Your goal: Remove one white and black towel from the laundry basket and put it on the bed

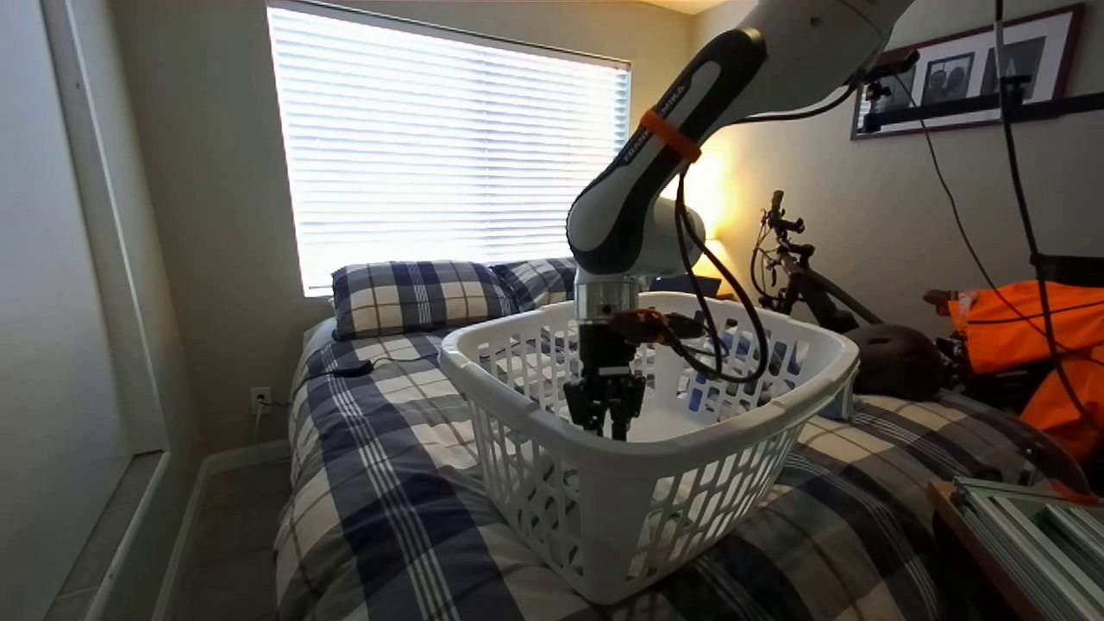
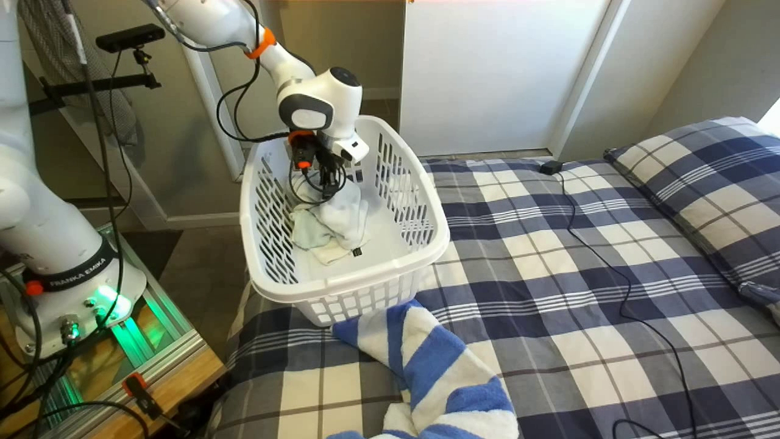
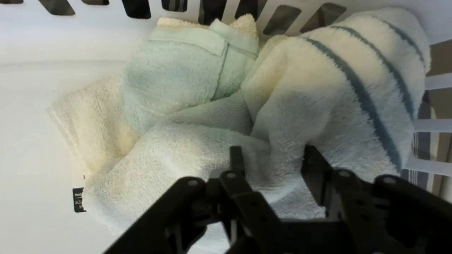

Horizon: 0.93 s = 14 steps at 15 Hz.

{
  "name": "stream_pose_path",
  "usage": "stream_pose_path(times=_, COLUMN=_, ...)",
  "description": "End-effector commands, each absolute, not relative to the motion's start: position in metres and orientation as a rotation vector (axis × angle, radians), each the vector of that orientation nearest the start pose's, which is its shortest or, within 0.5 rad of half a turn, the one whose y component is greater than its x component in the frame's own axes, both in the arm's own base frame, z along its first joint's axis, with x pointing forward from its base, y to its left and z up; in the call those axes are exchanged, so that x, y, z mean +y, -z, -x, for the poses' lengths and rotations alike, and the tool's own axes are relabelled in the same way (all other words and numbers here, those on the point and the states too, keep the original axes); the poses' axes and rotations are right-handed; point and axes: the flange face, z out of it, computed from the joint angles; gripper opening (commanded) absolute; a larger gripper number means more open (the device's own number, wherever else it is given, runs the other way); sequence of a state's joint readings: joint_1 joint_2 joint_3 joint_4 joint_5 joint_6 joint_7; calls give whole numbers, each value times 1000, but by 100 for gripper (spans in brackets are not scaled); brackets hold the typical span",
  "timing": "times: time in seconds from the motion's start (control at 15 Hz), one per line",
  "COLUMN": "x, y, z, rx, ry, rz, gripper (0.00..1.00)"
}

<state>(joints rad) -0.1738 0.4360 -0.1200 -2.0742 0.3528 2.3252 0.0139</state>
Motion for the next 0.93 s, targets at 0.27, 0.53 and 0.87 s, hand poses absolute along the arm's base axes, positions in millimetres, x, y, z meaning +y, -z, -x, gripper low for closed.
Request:
stream_pose_path(times=0.27, x=-154, y=-204, z=-558, rx=876, ry=-180, rz=2770, gripper=0)
stream_pose_path(times=0.53, x=-167, y=-245, z=-554, rx=882, ry=-5, rz=2801, gripper=1)
stream_pose_path(times=0.87, x=-188, y=-321, z=-550, rx=938, ry=353, rz=2806, gripper=2)
